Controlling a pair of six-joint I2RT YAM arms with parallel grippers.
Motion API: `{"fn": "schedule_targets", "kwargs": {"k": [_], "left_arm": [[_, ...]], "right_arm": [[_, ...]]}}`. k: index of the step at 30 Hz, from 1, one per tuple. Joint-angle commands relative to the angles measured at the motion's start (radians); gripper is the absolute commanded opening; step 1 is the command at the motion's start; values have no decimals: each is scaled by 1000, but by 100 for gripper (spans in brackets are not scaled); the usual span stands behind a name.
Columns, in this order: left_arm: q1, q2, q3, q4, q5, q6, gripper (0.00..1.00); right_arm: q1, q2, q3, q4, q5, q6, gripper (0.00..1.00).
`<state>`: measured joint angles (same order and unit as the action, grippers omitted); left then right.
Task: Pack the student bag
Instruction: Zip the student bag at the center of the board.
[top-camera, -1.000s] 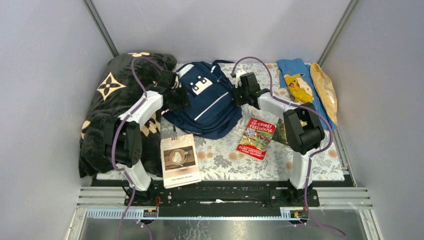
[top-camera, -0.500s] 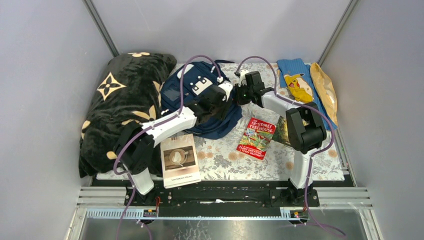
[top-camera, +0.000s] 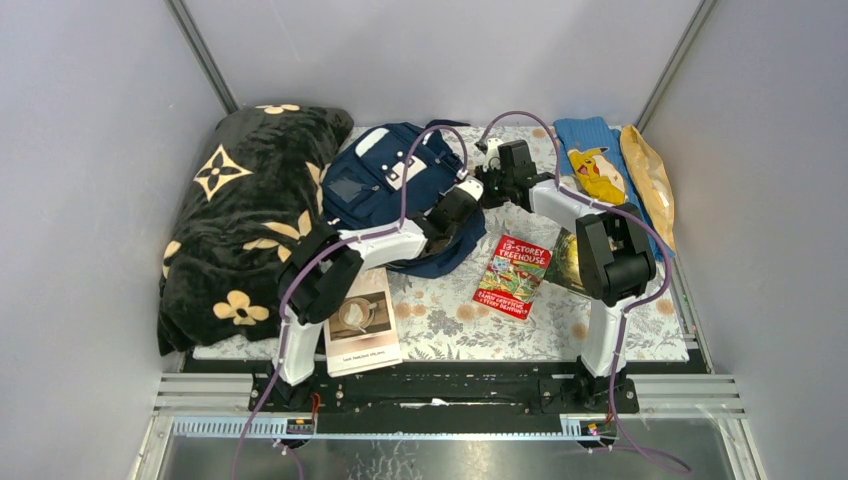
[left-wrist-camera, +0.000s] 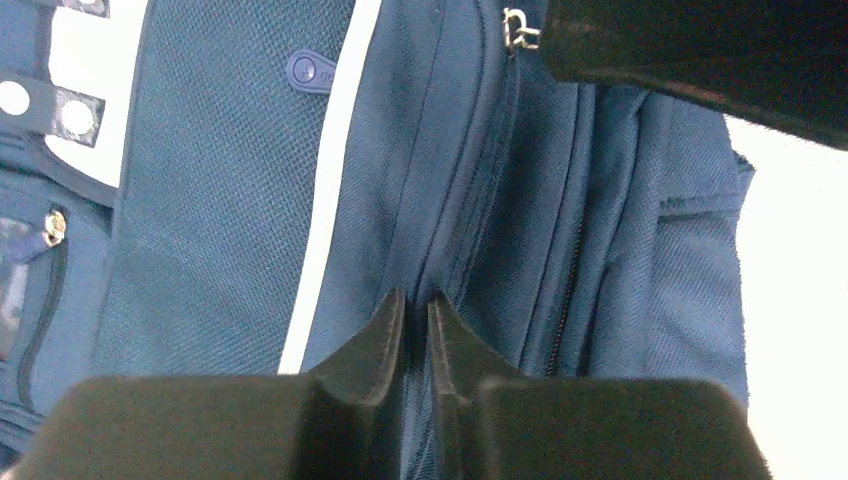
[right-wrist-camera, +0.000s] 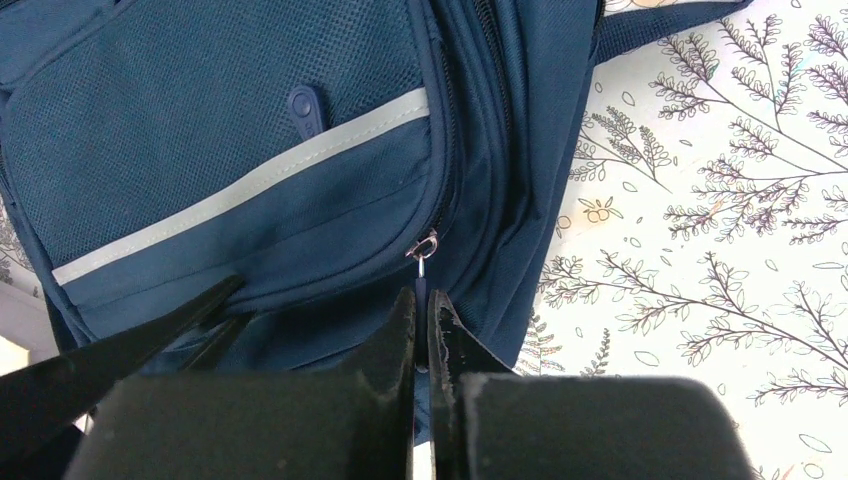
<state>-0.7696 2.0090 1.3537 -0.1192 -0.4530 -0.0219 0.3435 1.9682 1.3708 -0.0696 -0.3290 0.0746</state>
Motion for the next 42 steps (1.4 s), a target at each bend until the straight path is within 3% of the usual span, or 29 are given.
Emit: {"fn": "schedule_targets", "kwargs": {"k": [1, 4, 10, 15, 20, 26, 31, 36, 42], "left_arm": [[5, 37, 74, 41, -104, 10, 2], [24, 18, 74, 16, -128, -15, 0], [80, -193, -158, 167, 160, 37, 0], [107, -337, -313, 239, 298, 91, 0], [107, -385, -425, 304, 402, 181, 0], [105, -461, -567, 523, 508, 199, 0], [106, -468, -571, 551, 540, 198, 0], [107, -456, -563, 568, 562, 182, 0], [107, -444, -565, 593, 569, 179, 0]], "right_arm": [[-5, -45, 25, -26, -5, -20, 0], [-5, -52, 32, -43, 2, -24, 0], [-5, -52, 55, -56, 73, -48, 0], [-5, -42, 43, 2, 117, -56, 0], [-5, -8, 74, 32, 129, -55, 0], [-6, 93, 191, 25, 83, -35, 0], [-4, 135, 229, 87, 129, 18, 0], [-4, 182, 283, 129, 51, 80, 0], [-3, 219, 361, 125, -170, 111, 0]]}}
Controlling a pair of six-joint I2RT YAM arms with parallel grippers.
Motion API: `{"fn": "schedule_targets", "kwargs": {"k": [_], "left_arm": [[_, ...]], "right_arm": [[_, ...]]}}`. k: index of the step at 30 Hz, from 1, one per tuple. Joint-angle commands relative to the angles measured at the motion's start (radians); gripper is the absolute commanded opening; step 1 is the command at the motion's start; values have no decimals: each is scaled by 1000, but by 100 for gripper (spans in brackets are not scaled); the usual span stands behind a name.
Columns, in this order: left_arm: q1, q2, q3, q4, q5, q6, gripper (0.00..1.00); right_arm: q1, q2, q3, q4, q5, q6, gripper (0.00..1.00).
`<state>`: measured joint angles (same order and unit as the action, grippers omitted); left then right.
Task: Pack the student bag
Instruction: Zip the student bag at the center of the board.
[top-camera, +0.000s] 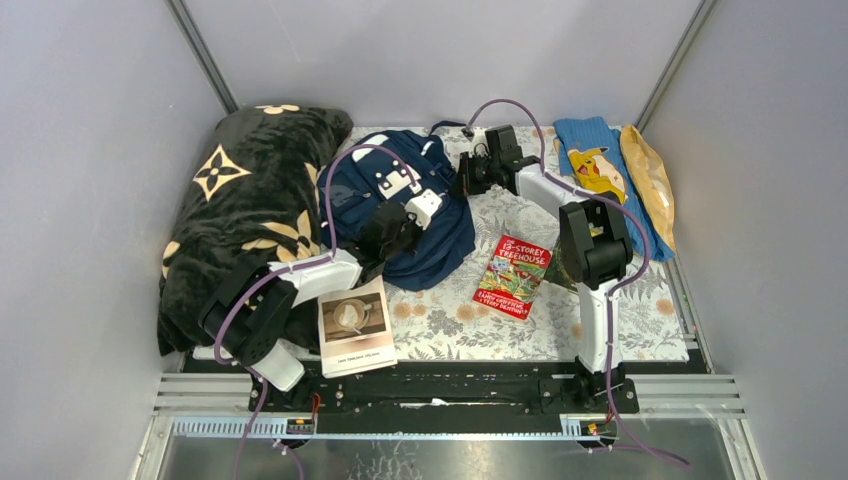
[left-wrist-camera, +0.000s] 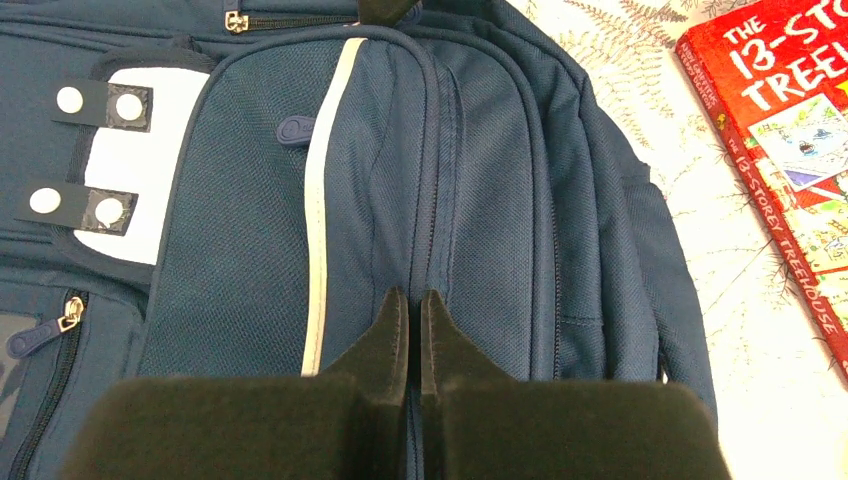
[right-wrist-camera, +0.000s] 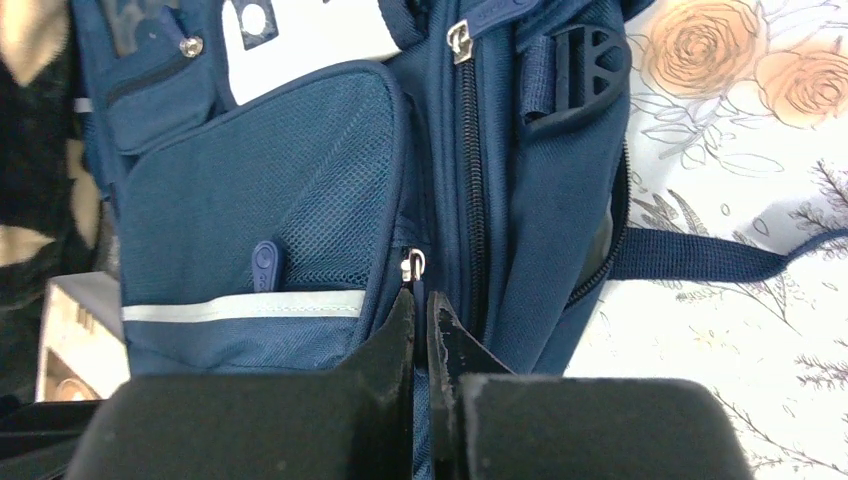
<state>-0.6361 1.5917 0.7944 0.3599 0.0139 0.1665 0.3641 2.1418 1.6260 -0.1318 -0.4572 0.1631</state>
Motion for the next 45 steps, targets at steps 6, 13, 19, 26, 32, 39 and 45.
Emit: {"fn": "schedule_targets", "kwargs": {"k": [6, 13, 19, 26, 32, 39, 45], "left_arm": [[-27, -3, 1, 106, 102, 7, 0], [-28, -44, -25, 66, 312, 62, 0], [-28, -39, -29, 71, 384, 65, 0], [-27, 25, 56, 32, 375, 51, 0], [11, 122, 286, -68, 311, -117, 0], [159, 320, 691, -349, 506, -436, 0], [259, 343, 787, -443, 583, -558, 0]], "right_arm": [[-25, -36, 35, 201, -119, 8, 0], [-24, -44, 0, 239, -24, 3, 0], [-25, 47, 75, 326, 75, 107, 0], [-26, 76, 112, 408, 126, 247, 0], [-29, -96, 77, 275, 314, 208, 64], [-136, -410, -247, 201, 620, 261, 88], [-186, -560, -444, 139, 495, 391, 88]]}}
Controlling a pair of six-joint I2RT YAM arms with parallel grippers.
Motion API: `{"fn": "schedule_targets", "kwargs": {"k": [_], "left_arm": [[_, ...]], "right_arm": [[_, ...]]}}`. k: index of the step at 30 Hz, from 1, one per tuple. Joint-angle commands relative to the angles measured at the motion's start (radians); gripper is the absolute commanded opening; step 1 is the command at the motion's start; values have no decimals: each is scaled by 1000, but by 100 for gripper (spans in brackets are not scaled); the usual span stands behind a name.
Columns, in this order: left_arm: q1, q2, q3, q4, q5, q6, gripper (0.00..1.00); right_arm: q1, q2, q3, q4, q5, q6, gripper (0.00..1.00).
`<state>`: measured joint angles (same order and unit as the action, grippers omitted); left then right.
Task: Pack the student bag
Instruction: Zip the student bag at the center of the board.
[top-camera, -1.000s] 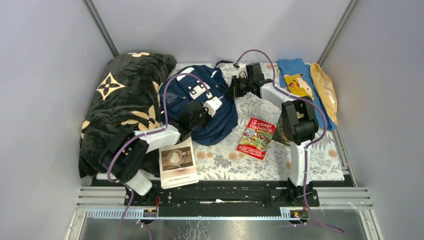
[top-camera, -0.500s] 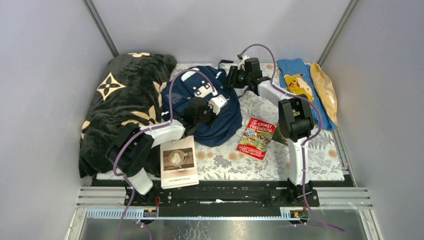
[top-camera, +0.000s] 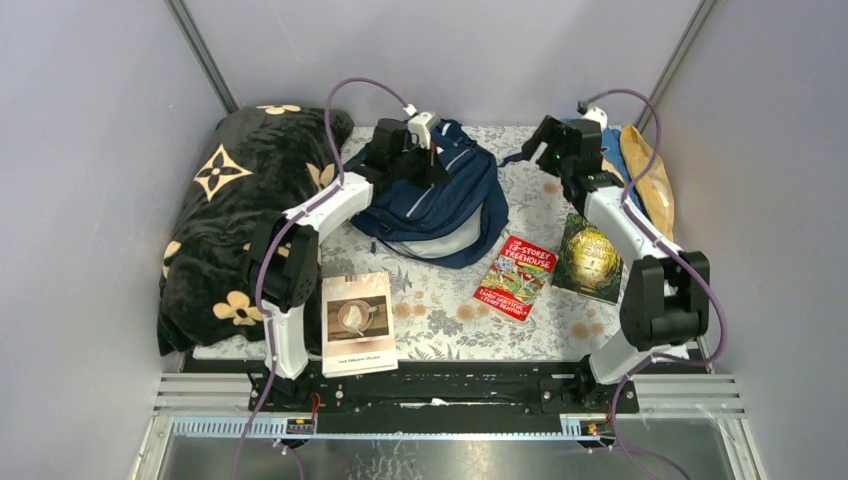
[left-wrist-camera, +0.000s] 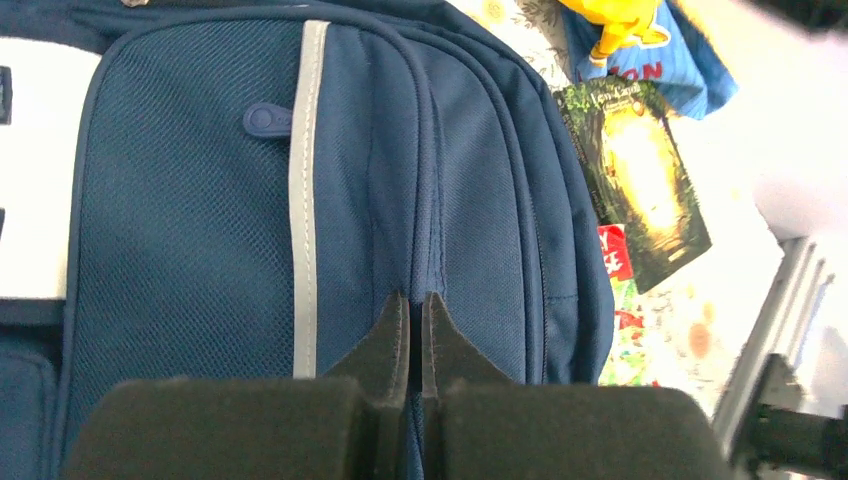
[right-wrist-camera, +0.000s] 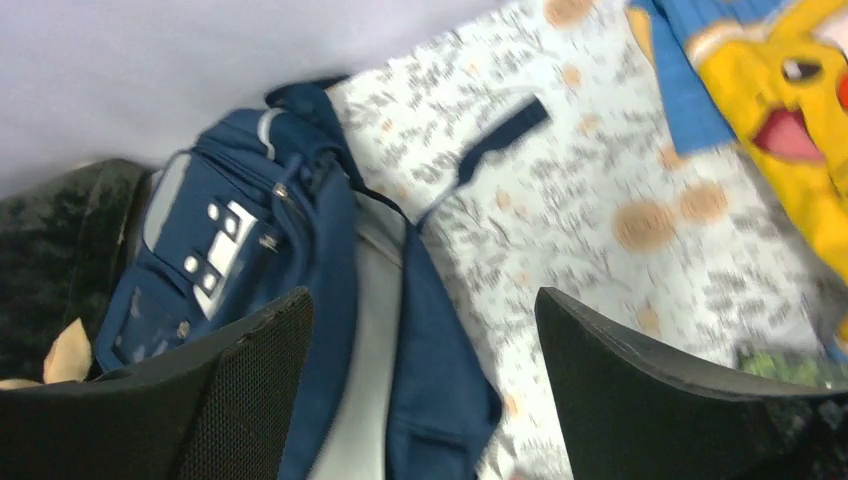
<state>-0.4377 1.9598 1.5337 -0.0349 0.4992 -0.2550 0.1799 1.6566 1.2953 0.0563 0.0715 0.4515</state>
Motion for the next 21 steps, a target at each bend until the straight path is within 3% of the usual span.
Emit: {"fn": "schedule_targets", "kwargs": {"k": [1, 7, 10, 12, 13, 16, 21], "left_arm": [[72, -41, 34, -40, 91, -152, 0], [103, -134, -37, -41, 4, -152, 0], [82, -157, -4, -116, -87, -103, 1], [50, -179, -25, -131, -220, -43, 13], [38, -183, -33, -132, -261, -22, 14], [10, -173, -17, -189, -321, 4, 4], [-47, -156, -21, -206, -415, 41, 6]], "right_arm": [[-2, -93, -151, -43, -60, 131, 88], [-2, -162, -343, 66, -281, 194, 81], [-2, -241, -443, 96, -289, 212, 80], [-2, -270, -466, 57, -281, 206, 80], [-2, -280, -476, 41, -276, 196, 79], [-2, -304, -509, 25, -273, 170, 69], [-2, -315, -526, 24, -292, 166, 74]]}}
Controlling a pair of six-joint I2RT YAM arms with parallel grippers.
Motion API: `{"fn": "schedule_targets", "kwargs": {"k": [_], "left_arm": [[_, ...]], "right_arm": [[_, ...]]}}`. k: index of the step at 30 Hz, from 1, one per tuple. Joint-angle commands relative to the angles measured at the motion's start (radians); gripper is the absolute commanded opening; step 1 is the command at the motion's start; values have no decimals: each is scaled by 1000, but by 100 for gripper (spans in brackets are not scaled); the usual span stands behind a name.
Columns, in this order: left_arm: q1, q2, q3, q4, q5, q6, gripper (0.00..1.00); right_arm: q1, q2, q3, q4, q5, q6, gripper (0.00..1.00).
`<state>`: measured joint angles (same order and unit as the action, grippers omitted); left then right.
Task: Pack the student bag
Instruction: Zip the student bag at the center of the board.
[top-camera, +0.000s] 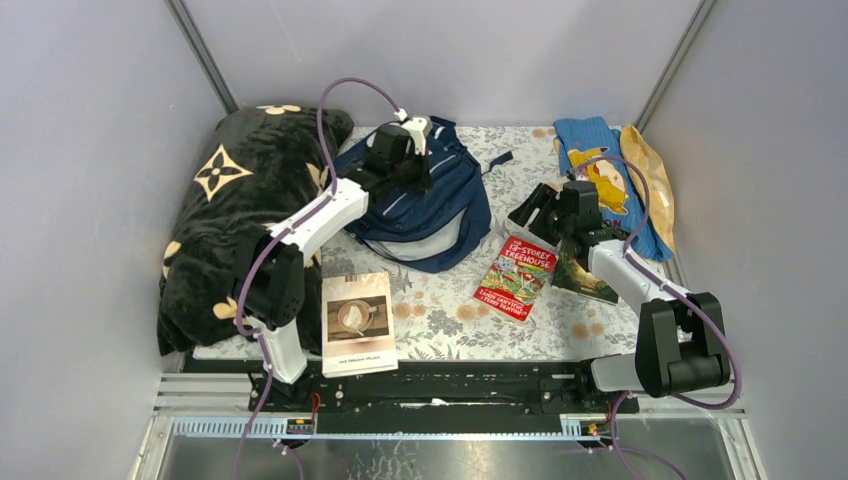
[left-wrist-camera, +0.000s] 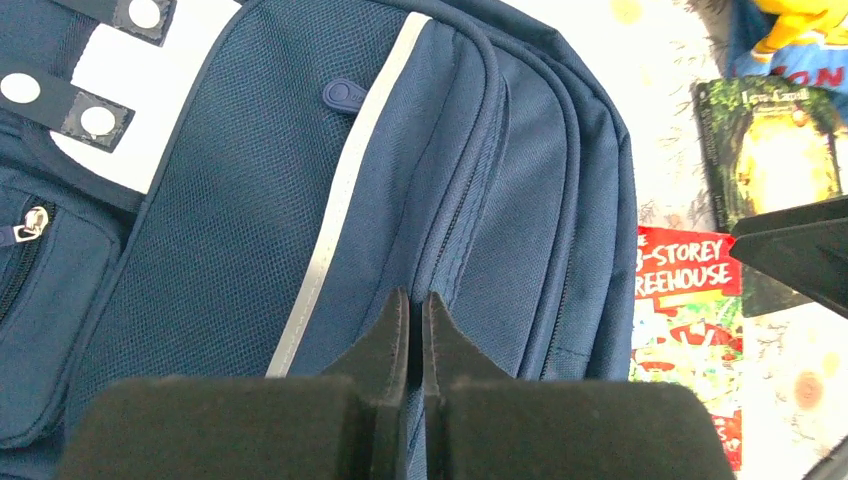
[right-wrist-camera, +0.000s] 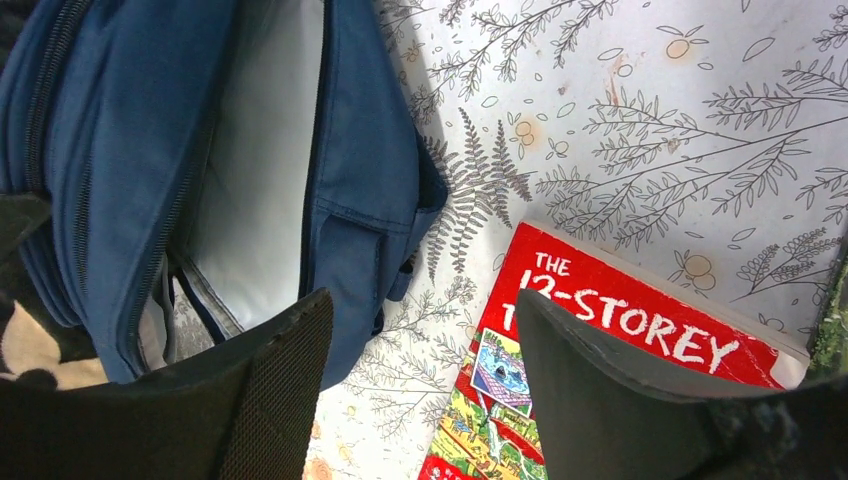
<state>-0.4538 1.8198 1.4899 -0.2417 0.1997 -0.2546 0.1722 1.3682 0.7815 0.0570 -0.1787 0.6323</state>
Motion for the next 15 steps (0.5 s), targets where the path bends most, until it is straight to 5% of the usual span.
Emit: {"fn": "schedule_targets", "kwargs": {"k": [1, 5, 15], "left_arm": [[-32, -12, 26, -4, -104, 28, 11], [-49, -28, 14, 5, -138, 12, 38], [-262, -7, 40, -82, -369, 114, 41]], "right_arm": [[6, -26, -20, 50, -64, -11, 77], [6, -16, -20, 65, -86, 2, 82], [-29, -89, 61, -127, 107, -67, 91]]}}
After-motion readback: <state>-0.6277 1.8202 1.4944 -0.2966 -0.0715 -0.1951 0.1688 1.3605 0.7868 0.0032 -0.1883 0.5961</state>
